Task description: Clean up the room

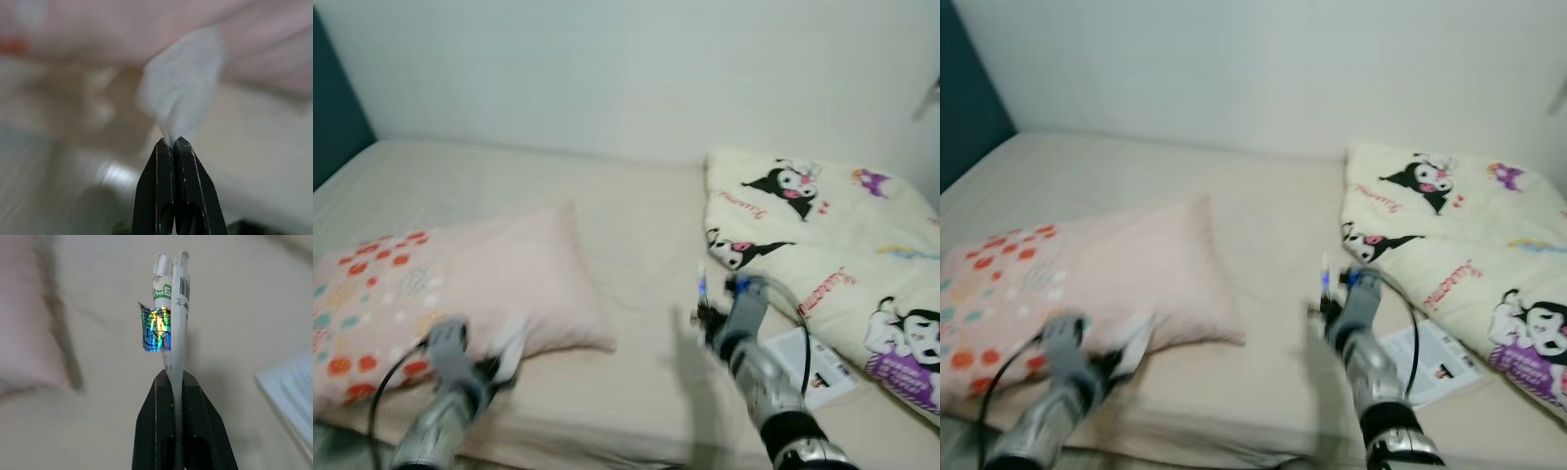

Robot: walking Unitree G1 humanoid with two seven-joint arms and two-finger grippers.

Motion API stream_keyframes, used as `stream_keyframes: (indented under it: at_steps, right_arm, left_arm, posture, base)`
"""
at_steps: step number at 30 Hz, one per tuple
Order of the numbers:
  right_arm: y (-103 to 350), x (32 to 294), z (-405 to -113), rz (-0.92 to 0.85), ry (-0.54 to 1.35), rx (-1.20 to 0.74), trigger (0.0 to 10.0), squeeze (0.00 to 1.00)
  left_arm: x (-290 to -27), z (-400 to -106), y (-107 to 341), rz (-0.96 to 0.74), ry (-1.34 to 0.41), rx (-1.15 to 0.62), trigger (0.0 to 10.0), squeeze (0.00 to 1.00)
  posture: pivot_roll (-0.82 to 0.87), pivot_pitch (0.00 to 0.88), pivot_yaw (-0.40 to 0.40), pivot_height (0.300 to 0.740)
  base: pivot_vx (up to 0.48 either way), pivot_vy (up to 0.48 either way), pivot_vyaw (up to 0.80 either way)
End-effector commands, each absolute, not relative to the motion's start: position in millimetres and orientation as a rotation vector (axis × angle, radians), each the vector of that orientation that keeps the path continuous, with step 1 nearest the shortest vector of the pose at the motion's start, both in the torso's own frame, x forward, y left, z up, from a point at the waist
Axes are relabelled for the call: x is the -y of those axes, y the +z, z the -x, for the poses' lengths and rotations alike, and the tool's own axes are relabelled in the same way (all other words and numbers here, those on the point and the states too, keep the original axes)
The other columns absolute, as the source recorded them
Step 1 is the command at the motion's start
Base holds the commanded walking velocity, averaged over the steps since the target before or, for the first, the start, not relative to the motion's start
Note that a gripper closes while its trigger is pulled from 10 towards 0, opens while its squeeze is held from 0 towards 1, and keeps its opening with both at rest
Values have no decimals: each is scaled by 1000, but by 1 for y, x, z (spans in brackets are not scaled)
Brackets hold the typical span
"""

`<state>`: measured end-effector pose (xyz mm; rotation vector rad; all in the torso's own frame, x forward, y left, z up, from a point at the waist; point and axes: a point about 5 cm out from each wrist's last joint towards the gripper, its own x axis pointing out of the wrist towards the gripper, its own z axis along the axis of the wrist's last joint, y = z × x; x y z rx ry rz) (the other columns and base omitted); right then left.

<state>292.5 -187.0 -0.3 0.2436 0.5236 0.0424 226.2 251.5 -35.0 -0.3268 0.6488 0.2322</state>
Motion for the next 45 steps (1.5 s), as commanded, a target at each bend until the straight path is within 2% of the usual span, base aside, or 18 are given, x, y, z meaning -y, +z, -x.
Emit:
stream_keyframes:
  at_steps: [1,3,5,6,9,13,14,15,16,17,20,23,27,32,33,37,45]
  right_arm:
    - [-14,195,-279,-298,-19,-587,0,0]
    - [-14,195,-279,-298,-19,-587,0,0]
    - [-37,202,-253,-277,-59,-701,0,0]
    - [-37,202,-253,-277,-59,-701,0,0]
    - [-61,208,-218,-179,-72,-853,0,0]
    - [-73,214,-196,-178,-116,-926,0,0]
    - [-81,220,-178,-180,-161,-982,0,0]
    - [-85,222,-170,-178,-179,-1003,8275,0]
    - [-85,222,-170,-178,-179,-1003,8275,0]
    - [-87,223,-164,-179,-191,-1016,10000,0]
    - [-94,223,-146,-99,-148,-1075,10000,0]
    - [-95,221,-145,-100,-144,-1078,10000,0]
    - [-95,219,-147,-88,-133,-1073,10000,0]
    - [-93,219,-151,-79,-121,-1064,10000,0]
    - [-91,218,-156,-51,-93,-1056,10000,0]
    - [-90,217,-160,-20,-64,-1054,10000,0]
    - [-90,213,-162,5,-39,-1055,10000,0]
  left_arm:
    - [-261,-211,-44,283,293,-696,10000,0]
    - [-261,-211,-44,283,293,-696,10000,0]
    - [-271,-183,-58,242,383,-789,10000,0]
    - [-271,-183,-58,242,383,-789,10000,0]
    - [-274,-157,-73,198,439,-894,10000,0]
    - [-271,-144,-80,180,447,-950,10000,0]
    - [-267,-134,-86,170,451,-993,10000,0]
    - [-265,-129,-88,167,448,-1014,10000,0]
    - [-265,-129,-88,167,448,-1014,10000,0]
    - [-262,-126,-90,156,441,-1034,10000,0]
    - [-253,-118,-96,136,401,-1074,10000,0]
    - [-249,-119,-97,103,368,-1088,10000,0]
    - [-238,-127,-97,-30,248,-1113,10000,0]
    - [-232,-135,-96,-57,210,-1104,10000,0]
    - [-227,-139,-96,-168,123,-1124,10000,0]
    - [-222,-139,-98,-277,46,-1150,10000,0]
    - [-213,-138,-100,-310,-2,-1160,10000,0]
  posture:
    - [-51,0,-30,697]
    - [-51,0,-30,697]
    - [-54,0,-31,707]
    - [-54,0,-31,707]
    - [-51,0,-36,722]
    - [-48,0,-40,732]
    - [-45,0,-42,740]
    - [-45,0,-42,740]
    - [-45,0,-42,740]
    - [-40,0,-42,740]
    - [-38,0,-40,740]
    - [-36,0,-40,740]
    - [-35,0,-37,740]
    - [-29,0,-42,740]
    - [-26,0,-50,740]
    - [-27,0,-54,740]
    - [-27,0,-57,740]
  base:
    - [0,0,0]
    - [0,0,0]
    - [0,0,0]
    - [0,0,0]
    - [0,0,0]
    - [0,0,0]
    - [0,0,0]
    - [0,0,0]
    - [0,0,0]
    - [0,0,0]
    - [0,0,533]
    - [0,0,800]
    - [0,0,800]
    - [0,0,796]
    - [0,0,794]
    - [0,0,794]
    - [0,0,794]
